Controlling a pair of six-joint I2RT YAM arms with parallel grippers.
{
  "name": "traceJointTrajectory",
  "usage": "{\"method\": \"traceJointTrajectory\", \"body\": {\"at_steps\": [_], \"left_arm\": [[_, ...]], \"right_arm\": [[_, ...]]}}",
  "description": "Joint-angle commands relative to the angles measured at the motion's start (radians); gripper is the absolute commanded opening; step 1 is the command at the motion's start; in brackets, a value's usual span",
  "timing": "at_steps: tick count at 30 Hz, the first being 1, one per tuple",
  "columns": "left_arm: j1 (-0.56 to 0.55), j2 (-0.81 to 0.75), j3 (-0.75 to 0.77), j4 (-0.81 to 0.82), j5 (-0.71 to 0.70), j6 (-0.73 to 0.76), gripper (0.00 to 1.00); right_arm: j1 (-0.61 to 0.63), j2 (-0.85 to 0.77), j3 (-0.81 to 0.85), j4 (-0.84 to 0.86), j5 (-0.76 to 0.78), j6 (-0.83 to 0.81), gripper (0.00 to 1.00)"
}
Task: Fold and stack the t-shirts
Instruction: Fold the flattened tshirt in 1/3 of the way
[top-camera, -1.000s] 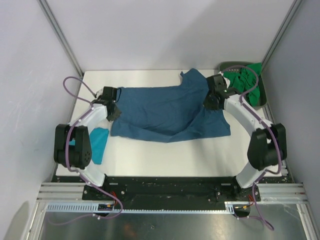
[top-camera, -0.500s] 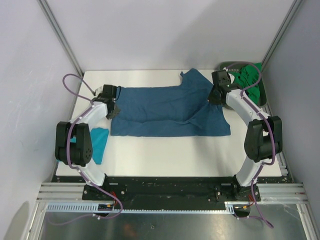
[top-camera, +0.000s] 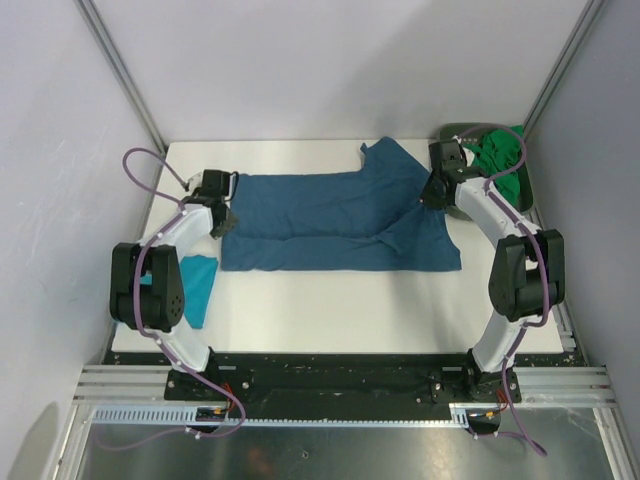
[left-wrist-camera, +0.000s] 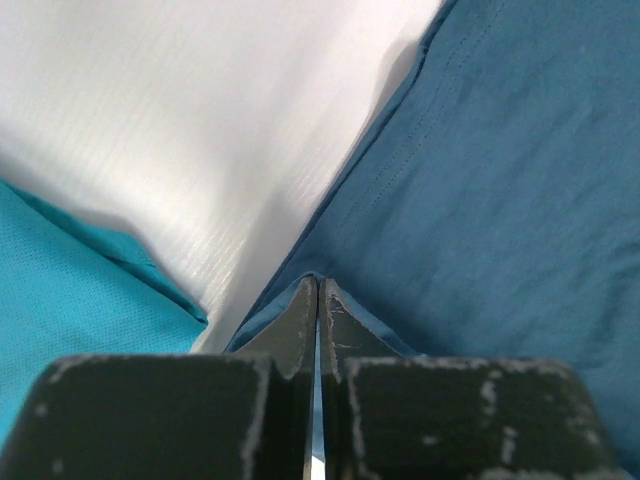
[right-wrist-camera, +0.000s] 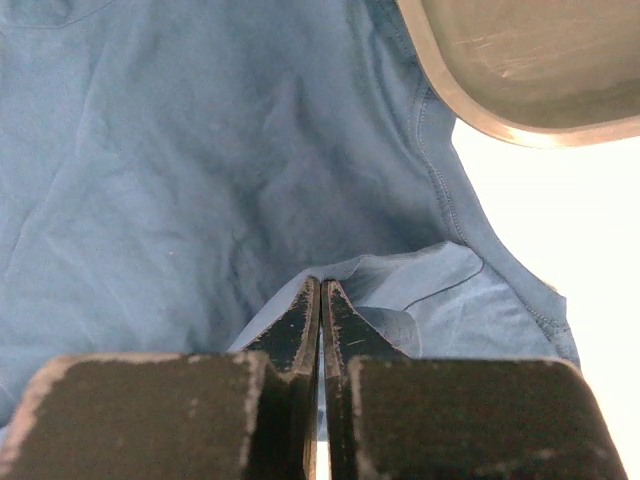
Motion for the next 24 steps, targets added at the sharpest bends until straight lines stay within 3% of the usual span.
{"method": "traceJointTrajectory", "body": {"at_steps": [1,5,6,11,13,15,17,20,24], "left_arm": [[0.015,0.026,0.020,0.049,0.016,0.040,0.00],[0.036,0.065,0.049,0.067,0.062,0.082,0.00],[0.041,0.080,0.064,0.068,0.081,0.097,0.03],[0.069,0.056,0.079,0.077,0.147,0.124,0.55],[0.071,0.016,0.072,0.079,0.165,0.131,0.65],[0.071,-0.036,0.050,0.078,0.192,0.131,0.67],[0.061,-0.089,0.017,0.078,0.227,0.127,0.67],[0.038,-0.156,-0.051,0.079,0.253,0.115,0.67],[0.011,-0.204,-0.118,0.079,0.311,0.100,0.67]], "right_arm": [[-0.009,0.024,0.021,0.051,0.016,-0.029,0.00],[-0.017,0.056,0.022,0.078,-0.009,-0.037,0.00],[-0.021,0.065,0.022,0.090,-0.027,-0.040,0.06],[-0.034,0.099,0.071,0.115,-0.098,-0.076,0.48],[-0.035,0.095,0.102,0.095,-0.102,-0.085,0.56],[-0.032,0.075,0.108,0.068,-0.102,-0.083,0.58],[-0.025,0.040,0.078,0.049,-0.098,-0.068,0.54],[0.000,-0.020,-0.035,0.072,-0.122,-0.034,0.46],[0.046,-0.069,-0.165,0.091,-0.117,0.006,0.44]]}}
